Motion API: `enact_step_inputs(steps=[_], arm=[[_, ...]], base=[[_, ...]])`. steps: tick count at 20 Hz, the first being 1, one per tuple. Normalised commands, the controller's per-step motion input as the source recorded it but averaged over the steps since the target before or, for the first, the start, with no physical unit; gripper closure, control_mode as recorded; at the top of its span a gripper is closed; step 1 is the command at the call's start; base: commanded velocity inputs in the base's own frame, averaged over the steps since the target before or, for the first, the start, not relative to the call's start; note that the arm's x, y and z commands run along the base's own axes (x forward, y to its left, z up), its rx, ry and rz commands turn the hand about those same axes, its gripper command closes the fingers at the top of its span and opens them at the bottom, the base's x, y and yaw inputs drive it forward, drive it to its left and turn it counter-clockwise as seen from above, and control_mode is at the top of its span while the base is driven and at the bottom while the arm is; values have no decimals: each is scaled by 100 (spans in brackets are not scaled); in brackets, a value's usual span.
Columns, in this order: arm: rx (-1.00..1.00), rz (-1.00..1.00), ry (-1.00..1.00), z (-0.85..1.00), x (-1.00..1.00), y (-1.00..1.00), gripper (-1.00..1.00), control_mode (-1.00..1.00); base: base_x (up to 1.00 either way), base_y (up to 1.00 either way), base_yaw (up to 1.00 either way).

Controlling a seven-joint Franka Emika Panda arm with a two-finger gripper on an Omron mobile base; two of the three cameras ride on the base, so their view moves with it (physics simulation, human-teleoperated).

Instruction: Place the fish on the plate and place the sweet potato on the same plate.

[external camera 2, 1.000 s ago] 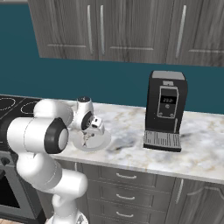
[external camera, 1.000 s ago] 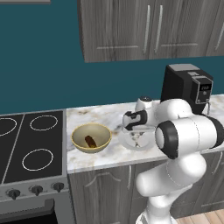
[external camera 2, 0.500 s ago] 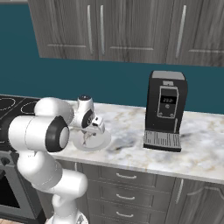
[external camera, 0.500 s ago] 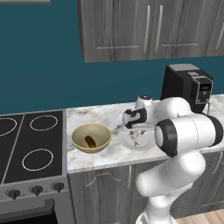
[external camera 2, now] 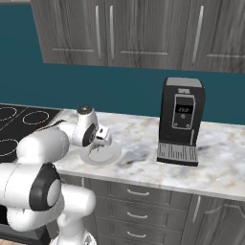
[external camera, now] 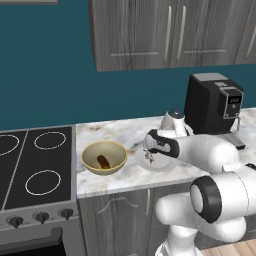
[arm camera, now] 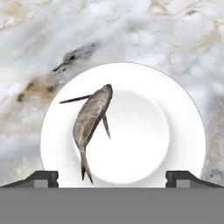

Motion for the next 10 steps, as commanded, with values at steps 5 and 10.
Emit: enact_step_inputs(steps=[5,10], arm=[[0,0,-33,81,-89,15,-100,-100],[0,0,-22,84,-67,67,-100,-100]], base=[[0,0,0],[0,0,0]])
